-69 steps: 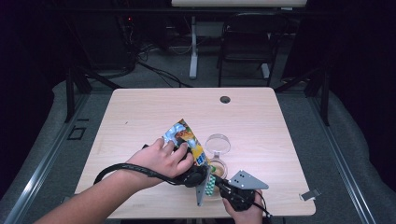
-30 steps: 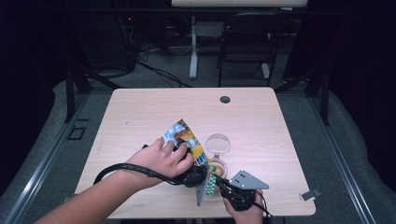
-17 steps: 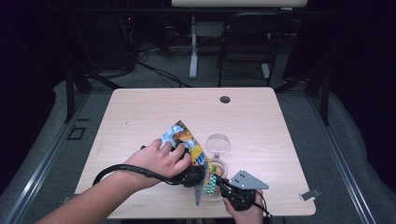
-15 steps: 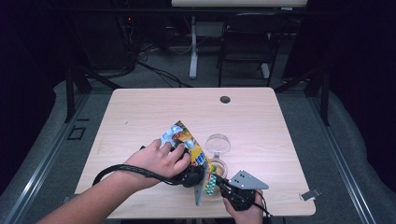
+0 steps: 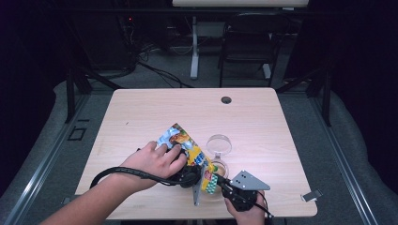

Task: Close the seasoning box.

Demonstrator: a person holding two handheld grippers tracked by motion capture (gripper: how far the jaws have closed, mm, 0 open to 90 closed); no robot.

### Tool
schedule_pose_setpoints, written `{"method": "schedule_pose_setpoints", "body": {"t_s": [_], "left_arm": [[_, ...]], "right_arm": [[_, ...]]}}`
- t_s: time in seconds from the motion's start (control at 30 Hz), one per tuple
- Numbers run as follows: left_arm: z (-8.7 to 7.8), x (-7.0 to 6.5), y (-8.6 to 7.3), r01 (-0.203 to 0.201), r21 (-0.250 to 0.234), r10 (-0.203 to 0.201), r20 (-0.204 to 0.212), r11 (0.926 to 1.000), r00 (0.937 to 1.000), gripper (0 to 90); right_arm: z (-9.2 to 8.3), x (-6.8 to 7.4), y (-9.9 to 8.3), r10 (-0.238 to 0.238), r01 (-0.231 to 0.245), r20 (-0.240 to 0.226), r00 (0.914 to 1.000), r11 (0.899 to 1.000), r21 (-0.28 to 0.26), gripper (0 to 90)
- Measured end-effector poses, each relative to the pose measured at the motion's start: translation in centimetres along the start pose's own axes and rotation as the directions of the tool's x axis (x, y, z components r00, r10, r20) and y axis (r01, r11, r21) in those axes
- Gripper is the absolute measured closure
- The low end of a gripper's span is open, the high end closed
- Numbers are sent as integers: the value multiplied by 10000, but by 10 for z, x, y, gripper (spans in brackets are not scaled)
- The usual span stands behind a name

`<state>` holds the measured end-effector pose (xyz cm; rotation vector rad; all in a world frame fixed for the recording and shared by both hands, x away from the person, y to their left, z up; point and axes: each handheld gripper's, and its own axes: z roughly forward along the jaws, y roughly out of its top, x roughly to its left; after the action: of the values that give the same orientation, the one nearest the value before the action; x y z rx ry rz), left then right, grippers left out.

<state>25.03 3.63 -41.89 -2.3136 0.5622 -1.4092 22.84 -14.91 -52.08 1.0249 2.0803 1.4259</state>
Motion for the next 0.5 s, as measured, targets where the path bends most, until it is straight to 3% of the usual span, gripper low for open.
{"method": "schedule_pose_setpoints", "body": {"t_s": [0.23, 0.5], "left_arm": [[3, -5, -4, 586, -170, -581, 300, 9981, 9979, 865], [7, -11, -9, 870, -268, -857, 466, 9958, 9952, 864]], "right_arm": [[-1, 0, 1, -99, 99, 41, 9999, 9999, 27, 900], [-1, 1, 1, -255, 255, 71, 9996, 9997, 57, 900]]}}
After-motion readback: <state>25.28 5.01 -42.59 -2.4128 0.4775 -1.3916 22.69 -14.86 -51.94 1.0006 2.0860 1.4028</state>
